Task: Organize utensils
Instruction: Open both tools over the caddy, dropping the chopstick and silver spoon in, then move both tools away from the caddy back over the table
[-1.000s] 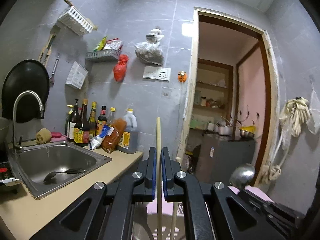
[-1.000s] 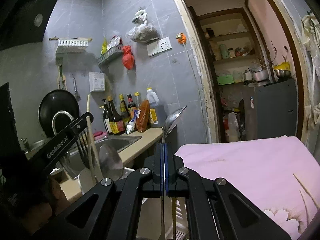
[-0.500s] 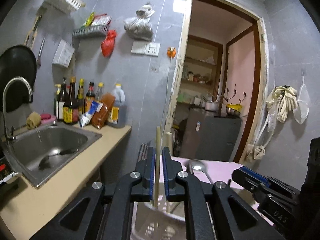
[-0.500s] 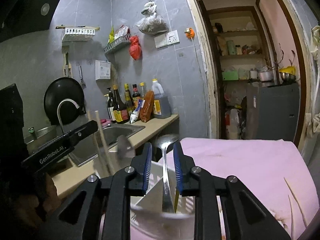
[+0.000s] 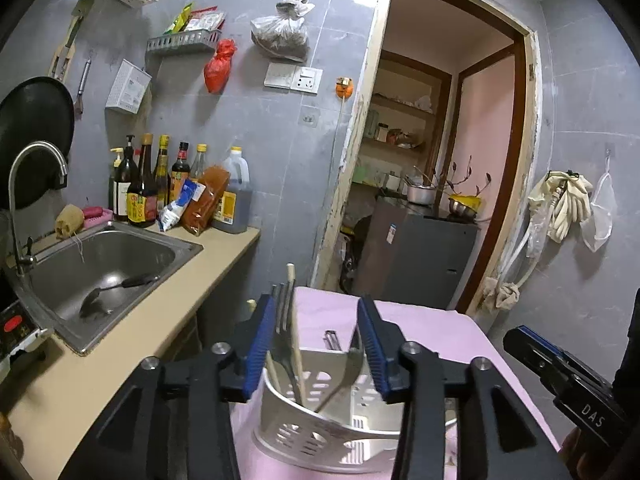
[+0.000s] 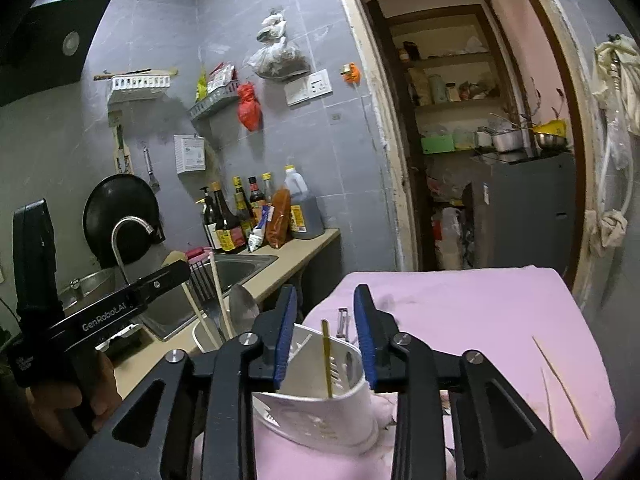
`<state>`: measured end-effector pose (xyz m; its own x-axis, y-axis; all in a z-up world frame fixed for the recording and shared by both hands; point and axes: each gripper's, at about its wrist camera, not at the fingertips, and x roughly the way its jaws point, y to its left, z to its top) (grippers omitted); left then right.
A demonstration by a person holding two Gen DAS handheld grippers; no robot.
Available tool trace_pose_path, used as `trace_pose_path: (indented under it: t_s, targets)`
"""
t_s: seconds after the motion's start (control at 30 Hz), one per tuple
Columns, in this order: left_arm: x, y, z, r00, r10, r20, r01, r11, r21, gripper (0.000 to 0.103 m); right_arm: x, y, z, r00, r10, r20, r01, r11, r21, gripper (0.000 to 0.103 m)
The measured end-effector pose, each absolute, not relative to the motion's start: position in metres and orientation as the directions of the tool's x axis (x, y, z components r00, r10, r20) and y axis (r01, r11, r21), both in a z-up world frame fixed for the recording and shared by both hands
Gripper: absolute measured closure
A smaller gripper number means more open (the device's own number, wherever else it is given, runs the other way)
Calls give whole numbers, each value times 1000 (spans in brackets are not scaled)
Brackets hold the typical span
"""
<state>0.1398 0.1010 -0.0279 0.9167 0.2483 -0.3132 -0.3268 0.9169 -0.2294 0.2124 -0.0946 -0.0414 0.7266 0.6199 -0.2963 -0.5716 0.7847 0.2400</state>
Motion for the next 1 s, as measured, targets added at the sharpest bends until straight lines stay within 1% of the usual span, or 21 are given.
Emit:
trace_pose_path:
  t_s: [0.03, 0.07, 0.1, 0.13, 0.17, 0.2, 0.27, 0.3, 0.37, 0.53, 0.8, 1.0]
  targets:
    - [140, 98, -26, 918, 242, -315, -322, 918, -231, 53, 212, -99, -39, 733, 612, -296, -561, 791, 246, 68]
    - [140, 96, -24, 918, 239, -316, -318, 920, -230, 46, 211, -104, -37, 743, 601, -294, -548, 799, 248, 60]
    - [140, 93, -22, 919, 235, -316, -314, 921, -229, 38, 210, -109, -34, 753, 589, -292, -536, 807, 246, 55]
    - [140, 90, -20, 920, 231, -315, -309, 923, -227, 33, 209, -114, -32, 763, 578, -290, -524, 815, 247, 45]
    - [141, 85, -16, 922, 226, -314, -303, 926, -224, 25, 208, -120, -28, 774, 565, -286, -510, 824, 248, 38]
    - [141, 82, -14, 922, 225, -314, -301, 928, -221, 18, 207, -126, -25, 783, 553, -285, -498, 832, 246, 35]
    - [143, 72, -9, 922, 227, -313, -298, 933, -200, 9, 207, -138, -18, 806, 517, -288, -464, 854, 234, 23]
    - [144, 66, -5, 923, 225, -313, -292, 938, -188, 6, 207, -144, -15, 815, 502, -289, -450, 863, 230, 20]
    - [146, 55, 0, 925, 218, -310, -278, 946, -167, 4, 207, -158, -6, 838, 468, -281, -418, 881, 220, 12]
    - [154, 22, 11, 937, 195, -290, -240, 963, -127, 4, 204, -194, 14, 886, 389, -251, -354, 919, 176, 2]
    - [177, -38, 24, 957, 147, -249, -176, 979, -99, 3, 208, -247, 42, 931, 296, -213, -279, 954, 110, 1]
    - [196, -80, 20, 961, 105, -257, -134, 986, -100, 2, 220, -287, 42, 939, 265, -218, -250, 964, 92, 1]
